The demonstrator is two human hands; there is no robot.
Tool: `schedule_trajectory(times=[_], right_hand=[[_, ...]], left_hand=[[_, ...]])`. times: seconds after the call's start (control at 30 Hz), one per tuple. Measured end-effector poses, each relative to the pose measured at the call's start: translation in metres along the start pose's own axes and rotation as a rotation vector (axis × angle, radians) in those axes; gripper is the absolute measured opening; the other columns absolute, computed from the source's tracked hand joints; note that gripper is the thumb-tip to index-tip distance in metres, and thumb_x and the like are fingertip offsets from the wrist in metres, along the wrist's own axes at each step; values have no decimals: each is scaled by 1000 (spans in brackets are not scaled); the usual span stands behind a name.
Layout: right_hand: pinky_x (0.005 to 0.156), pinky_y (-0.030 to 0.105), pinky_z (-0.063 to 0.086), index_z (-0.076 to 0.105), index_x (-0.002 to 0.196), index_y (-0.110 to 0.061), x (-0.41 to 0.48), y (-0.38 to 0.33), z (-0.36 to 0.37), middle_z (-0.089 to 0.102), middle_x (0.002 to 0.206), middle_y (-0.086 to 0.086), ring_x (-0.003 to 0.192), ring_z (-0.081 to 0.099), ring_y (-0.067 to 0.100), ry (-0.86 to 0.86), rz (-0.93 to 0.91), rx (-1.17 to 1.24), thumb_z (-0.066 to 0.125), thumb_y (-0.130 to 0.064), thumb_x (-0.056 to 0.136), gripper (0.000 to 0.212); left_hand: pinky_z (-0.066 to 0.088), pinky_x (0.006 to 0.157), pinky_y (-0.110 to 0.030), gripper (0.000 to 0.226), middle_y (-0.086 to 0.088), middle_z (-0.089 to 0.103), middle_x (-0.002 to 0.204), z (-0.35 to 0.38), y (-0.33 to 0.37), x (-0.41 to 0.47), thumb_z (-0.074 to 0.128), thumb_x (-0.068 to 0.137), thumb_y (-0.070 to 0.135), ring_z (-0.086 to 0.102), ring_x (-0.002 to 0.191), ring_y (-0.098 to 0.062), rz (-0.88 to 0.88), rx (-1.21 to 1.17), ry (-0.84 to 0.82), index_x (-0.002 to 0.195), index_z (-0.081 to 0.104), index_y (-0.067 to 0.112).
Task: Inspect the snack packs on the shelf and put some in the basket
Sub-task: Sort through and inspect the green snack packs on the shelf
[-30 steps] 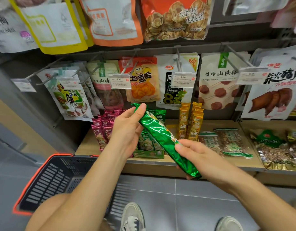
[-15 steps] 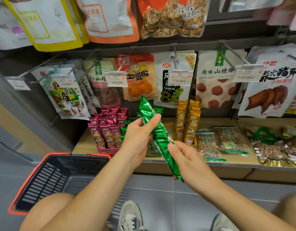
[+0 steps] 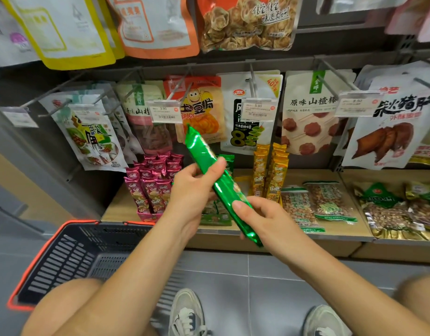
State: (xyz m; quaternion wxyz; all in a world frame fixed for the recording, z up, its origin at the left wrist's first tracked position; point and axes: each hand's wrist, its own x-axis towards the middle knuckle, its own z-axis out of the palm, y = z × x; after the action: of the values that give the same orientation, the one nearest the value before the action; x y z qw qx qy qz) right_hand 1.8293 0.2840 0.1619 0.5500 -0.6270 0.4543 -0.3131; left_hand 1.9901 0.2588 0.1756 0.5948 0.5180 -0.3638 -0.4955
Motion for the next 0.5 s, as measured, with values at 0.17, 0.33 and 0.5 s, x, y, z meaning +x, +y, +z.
schedule_trajectory(times=[0.17,0.33,0.5], right_hand=[[58,19,48,69,103,-19,-3,3,0,64,68,-4,62,60,10,-98,32,167,59,-29,94,16],[52,18,49,53,132,-2,-5,4,-2,68,65,5,58,65,13,6,76,290,59,-11,93,40],[51,18,51,51,132,1,-5,6,-7,71,70,12,60,68,16,79,90,350,54,0,94,39]], left_hand=[[47,49,-18,17,7,65,65,-16,8,11,71,86,31,61,55,-6,9,-74,143,85,66,15],[51,55,-20,17,8,66,66,-20,10,13,71,87,31,62,58,-5,-17,-153,165,89,65,15],[55,69,-24,15,6,69,73,-16,6,12,70,87,27,68,69,-9,-39,-194,139,95,65,15]])
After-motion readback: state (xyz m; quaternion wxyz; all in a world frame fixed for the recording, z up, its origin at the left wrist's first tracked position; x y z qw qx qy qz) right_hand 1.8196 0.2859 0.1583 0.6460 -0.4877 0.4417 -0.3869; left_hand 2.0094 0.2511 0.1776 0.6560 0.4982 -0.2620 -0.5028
